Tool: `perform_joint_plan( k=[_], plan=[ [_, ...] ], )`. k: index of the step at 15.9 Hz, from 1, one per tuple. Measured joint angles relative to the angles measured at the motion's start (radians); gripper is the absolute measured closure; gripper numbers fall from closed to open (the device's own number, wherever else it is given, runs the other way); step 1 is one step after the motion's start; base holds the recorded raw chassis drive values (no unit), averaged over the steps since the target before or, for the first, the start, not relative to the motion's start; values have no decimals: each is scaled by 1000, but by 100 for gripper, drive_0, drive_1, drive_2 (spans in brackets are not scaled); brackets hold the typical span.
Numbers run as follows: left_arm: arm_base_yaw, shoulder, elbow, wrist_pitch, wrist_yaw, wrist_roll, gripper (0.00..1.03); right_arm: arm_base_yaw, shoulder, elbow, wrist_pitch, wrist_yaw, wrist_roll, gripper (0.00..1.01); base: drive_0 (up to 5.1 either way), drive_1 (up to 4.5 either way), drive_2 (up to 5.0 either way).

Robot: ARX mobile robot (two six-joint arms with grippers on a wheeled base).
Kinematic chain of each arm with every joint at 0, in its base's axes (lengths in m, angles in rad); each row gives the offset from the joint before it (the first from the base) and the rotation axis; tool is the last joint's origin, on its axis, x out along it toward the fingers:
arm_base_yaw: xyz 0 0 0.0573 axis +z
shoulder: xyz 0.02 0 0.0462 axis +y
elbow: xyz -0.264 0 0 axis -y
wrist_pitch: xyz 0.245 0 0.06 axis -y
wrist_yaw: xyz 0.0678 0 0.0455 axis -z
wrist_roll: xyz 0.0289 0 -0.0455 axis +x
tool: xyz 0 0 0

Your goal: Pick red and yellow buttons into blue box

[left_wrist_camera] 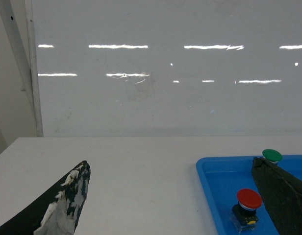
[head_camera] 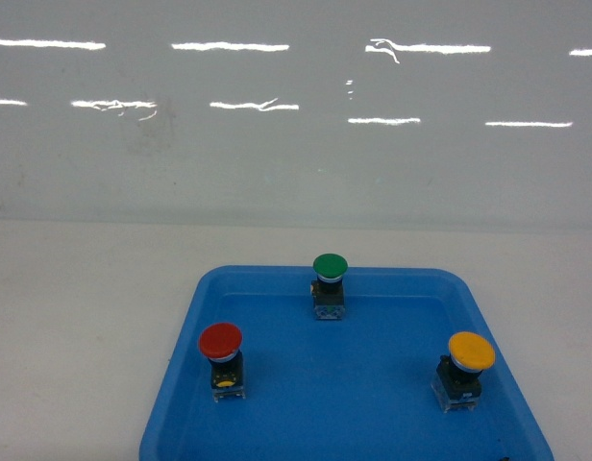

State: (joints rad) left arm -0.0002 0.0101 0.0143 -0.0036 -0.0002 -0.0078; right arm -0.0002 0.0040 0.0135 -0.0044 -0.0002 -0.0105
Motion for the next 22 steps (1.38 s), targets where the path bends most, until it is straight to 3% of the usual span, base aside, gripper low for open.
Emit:
perform_joint_plan(
  k=[13,14,16,17,19,21,22],
  plan=[
    [0,0,0,0,0,0,5,0,0,0,0,0,0,3,0,0,0],
    [0,0,0,0,0,0,5,-4,20,-1,50,-9,0,3,0,0,0],
    [-9,56,0,94,-26,-3,5,-90,227,-2,280,-85,3,3,0,0,0],
    [-46,177,0,207,-71,-5,5,-153,401,-1,449,-147,16,3,0,0,0],
    [-85,357,5,369,-117,-3,5,-215,586,8,595,-214,23,3,0,0,0],
    [-119,577,72,499,-154,3,5,-229,800,77,677,-264,29,3,0,0,0],
    [-154,702,140,537,-166,8,5,-206,919,148,639,-304,28,3,0,0,0]
  ],
)
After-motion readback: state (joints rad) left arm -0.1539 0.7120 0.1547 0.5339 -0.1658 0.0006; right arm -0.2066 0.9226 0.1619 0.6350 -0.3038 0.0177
